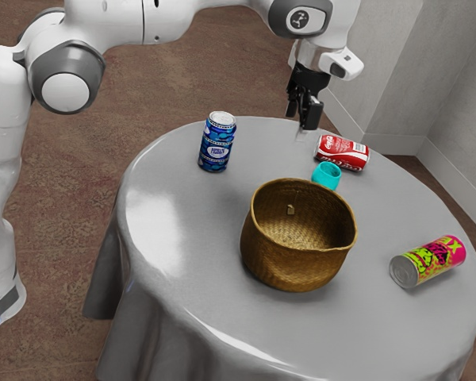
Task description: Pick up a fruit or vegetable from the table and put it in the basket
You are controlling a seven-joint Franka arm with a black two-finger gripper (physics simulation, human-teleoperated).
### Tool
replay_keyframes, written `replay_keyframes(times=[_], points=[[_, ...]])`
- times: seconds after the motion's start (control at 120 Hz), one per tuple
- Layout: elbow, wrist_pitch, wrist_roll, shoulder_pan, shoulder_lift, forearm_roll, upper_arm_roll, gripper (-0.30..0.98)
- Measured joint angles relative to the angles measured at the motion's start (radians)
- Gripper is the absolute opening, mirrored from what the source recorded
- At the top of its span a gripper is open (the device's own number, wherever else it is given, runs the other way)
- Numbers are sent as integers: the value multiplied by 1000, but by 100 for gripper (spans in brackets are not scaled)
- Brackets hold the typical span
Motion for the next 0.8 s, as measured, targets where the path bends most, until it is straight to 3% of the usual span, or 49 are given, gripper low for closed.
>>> replay_keyframes(times=[0.583,0.8], points=[[5,-9,-15,1,-4,-2,-4,69],[4,-5,-18,7,12,-1,42,69]])
